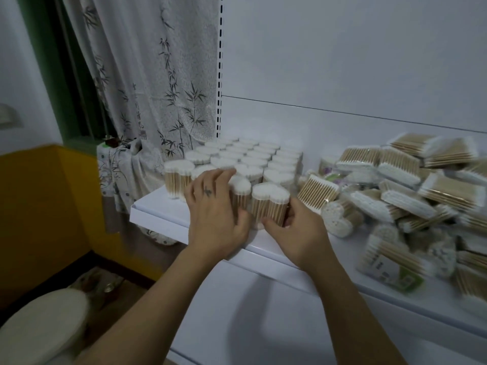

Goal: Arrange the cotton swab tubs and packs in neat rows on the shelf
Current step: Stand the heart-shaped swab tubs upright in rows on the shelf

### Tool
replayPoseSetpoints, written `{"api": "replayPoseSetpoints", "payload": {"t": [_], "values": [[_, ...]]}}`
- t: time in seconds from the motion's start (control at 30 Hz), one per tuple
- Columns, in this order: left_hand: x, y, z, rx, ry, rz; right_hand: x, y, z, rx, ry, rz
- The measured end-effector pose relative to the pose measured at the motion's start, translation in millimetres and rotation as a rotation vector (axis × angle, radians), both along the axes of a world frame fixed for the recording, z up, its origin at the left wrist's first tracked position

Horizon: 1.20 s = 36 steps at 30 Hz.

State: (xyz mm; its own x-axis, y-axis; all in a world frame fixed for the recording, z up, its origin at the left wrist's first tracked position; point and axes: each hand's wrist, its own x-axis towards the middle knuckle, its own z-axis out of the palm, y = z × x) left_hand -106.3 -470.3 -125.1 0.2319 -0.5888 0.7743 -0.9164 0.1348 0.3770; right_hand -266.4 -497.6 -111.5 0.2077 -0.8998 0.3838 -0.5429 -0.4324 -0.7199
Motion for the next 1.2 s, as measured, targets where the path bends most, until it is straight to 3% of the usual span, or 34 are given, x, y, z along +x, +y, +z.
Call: {"api": "replayPoseSetpoints", "payload": {"t": [0.17,1.03,1.2], "values": [[2,-1,-4,-0.011,-0.046,0.0,2,-1,-3,-0.005,0.044,-0.009],[-5,2,-2,0.03,-0.125,0.007,-5,-3,-2,0.115,-0.101,0.017],[11,6,3,-0.016,-0.141,-0.062,-2,2,0,-0.087,-0.111,-0.155]]}}
